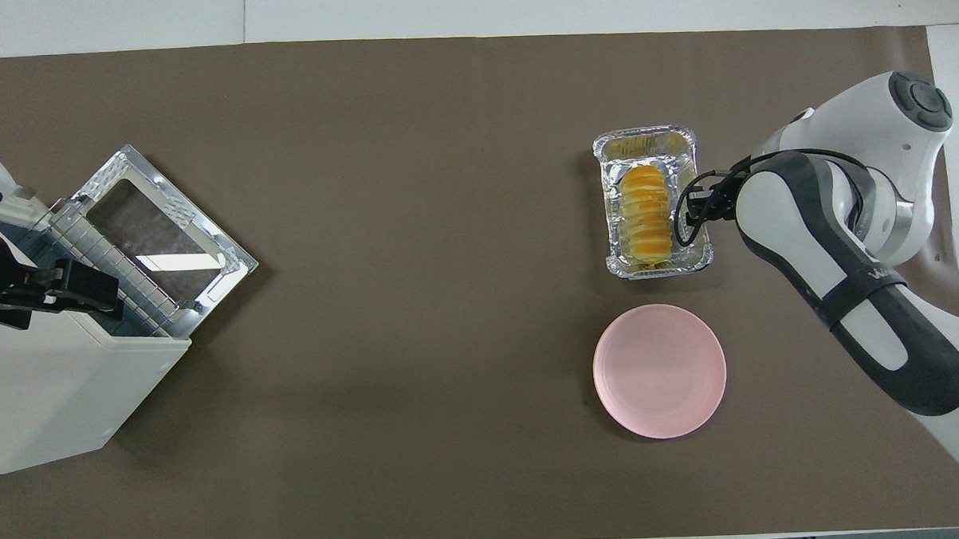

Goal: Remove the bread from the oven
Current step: 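Drag the foil tray beside the pink plate with the right gripper, then lower the right gripper into the tray and grasp the bread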

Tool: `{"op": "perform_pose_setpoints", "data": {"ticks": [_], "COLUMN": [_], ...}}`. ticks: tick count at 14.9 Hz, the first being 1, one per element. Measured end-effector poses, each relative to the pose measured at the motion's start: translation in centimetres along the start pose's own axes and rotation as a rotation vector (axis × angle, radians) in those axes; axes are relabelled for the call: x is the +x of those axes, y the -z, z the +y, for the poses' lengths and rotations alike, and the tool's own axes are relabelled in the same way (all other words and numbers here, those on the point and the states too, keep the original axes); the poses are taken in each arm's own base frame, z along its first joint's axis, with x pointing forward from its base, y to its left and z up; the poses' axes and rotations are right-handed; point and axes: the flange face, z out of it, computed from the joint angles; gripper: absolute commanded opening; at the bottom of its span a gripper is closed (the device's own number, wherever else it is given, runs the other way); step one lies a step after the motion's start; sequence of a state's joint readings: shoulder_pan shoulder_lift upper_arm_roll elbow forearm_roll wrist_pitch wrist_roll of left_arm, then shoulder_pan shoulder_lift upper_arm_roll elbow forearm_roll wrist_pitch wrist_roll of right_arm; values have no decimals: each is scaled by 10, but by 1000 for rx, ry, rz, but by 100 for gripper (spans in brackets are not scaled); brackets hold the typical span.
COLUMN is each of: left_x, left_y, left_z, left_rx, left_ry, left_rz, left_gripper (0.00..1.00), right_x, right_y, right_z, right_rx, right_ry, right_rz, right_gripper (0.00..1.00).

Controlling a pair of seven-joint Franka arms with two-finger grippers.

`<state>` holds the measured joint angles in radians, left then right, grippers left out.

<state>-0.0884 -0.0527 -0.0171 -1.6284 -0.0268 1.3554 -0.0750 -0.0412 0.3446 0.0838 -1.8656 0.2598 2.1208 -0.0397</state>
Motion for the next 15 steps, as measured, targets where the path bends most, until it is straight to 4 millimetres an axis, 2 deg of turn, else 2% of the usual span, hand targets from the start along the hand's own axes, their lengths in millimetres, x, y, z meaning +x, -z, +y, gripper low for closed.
{"op": "perform_pose_setpoints", "data": {"ticks": [1,2,5,10,13,15], "left_x": [0,0,0,0,0,0], "left_y": [0,0,0,0,0,0], "left_z": [0,0,0,0,0,0], "left_rx": [0,0,0,0,0,0], "left_ry": [0,0,0,0,0,0], "left_rz": [0,0,0,0,0,0], "left_gripper": [100,100,100,100,100,100], "right_x": [-1,-1,-2,-3,-5,-1], "right_y": [1,3,18,71,60,41], "right_z": [0,0,-4,-25,-56,-61], "right_rx": [-1,-1,-6,-97,-107,-108], "right_ry": [0,0,11,105,158,169], "right_rz": [5,10,33,87,80,74], "right_gripper": [94,100,100,100,100,100]}}
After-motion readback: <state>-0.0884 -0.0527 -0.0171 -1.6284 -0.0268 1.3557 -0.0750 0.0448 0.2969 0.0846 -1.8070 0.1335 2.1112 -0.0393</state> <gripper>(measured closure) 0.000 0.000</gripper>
